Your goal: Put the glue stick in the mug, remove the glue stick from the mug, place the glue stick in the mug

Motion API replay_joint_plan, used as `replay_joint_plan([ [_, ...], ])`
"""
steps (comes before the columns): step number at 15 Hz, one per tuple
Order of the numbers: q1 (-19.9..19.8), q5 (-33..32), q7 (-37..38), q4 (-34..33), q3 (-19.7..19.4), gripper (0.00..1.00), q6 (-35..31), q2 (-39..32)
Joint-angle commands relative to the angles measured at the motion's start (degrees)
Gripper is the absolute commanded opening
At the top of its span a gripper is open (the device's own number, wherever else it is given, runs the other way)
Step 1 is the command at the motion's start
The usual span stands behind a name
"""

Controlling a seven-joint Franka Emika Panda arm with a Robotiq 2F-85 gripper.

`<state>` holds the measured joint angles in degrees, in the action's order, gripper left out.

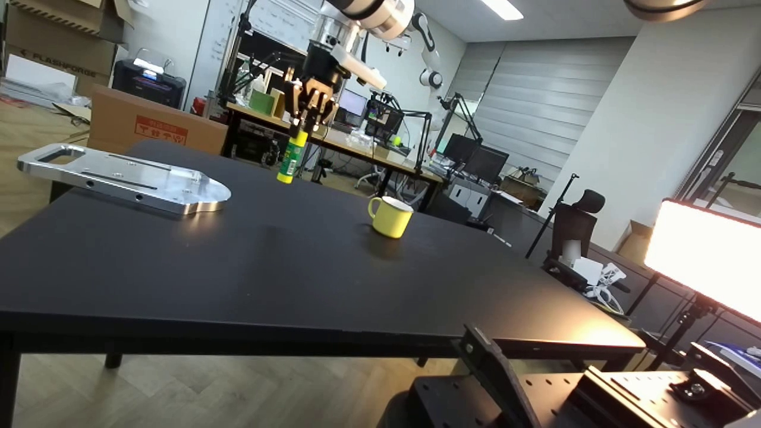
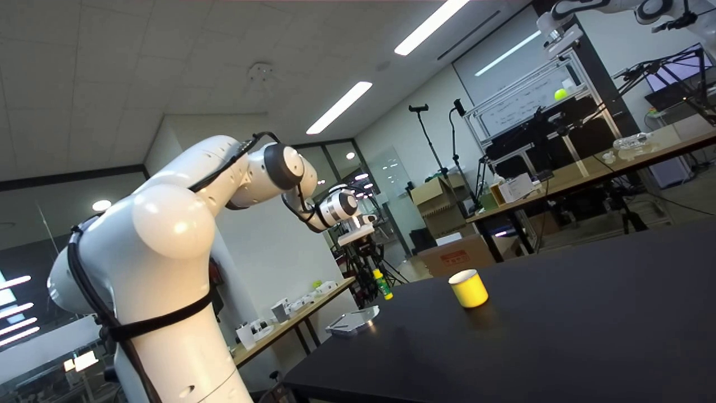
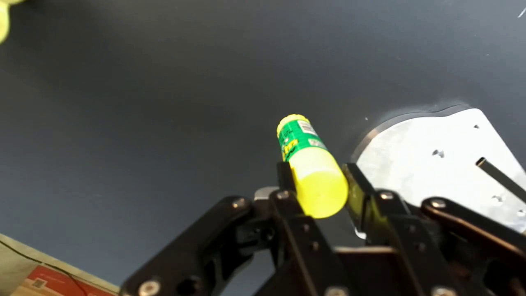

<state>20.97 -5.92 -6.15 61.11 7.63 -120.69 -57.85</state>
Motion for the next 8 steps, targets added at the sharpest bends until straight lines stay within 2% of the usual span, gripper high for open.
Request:
replay_joint_plan([
  [1, 3.5, -1.5, -4.4, -13.5, 0.6, 0.08, 3.7, -8.1],
  [7, 6.2, -1.0, -9.4, -23.2, 0.2, 0.08, 5.6, -14.6],
  [8, 5.8, -0.6, -8.0, -16.4, 0.2, 0.33, 2.7, -11.1],
])
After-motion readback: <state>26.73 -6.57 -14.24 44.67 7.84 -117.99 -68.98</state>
